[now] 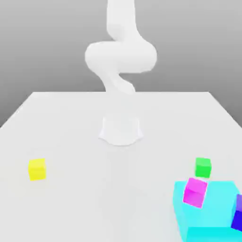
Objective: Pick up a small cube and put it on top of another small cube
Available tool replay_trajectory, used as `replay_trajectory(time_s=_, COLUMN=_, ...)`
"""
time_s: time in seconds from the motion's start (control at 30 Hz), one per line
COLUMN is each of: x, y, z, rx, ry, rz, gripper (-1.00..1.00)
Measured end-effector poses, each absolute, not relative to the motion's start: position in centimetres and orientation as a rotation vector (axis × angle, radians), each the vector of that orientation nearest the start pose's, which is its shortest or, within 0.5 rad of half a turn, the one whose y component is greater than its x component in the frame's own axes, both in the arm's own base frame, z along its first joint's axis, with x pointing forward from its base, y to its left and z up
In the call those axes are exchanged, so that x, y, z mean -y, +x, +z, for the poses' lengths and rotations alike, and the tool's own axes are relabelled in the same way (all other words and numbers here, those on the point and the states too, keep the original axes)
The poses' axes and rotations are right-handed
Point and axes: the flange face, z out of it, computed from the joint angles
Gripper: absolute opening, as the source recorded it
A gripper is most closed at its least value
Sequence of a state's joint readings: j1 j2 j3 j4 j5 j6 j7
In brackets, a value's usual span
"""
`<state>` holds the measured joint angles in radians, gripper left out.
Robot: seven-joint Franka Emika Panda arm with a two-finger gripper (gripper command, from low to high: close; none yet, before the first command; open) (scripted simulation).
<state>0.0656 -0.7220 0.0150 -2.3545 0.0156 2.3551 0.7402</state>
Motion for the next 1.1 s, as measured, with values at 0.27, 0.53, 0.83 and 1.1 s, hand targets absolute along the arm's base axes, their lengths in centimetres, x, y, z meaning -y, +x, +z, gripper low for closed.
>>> replay_trajectory(time_s=0.27, x=-16.9, y=40.6, z=46.4, rx=-0.254, ry=-2.876, rz=-0.572, gripper=0.00)
replay_trajectory(time_s=0.53, x=-26.1, y=31.8, z=28.3, rx=0.441, ry=-3.018, rz=-0.221, gripper=0.00)
replay_trajectory(time_s=0.83, x=-27.7, y=23.3, z=15.6, rx=0.893, ry=-3.011, rz=-0.001, gripper=0.00)
replay_trajectory(time_s=1.1, x=-27.6, y=23.2, z=12.9, rx=0.894, ry=-3.011, rz=0.002, gripper=-1.00)
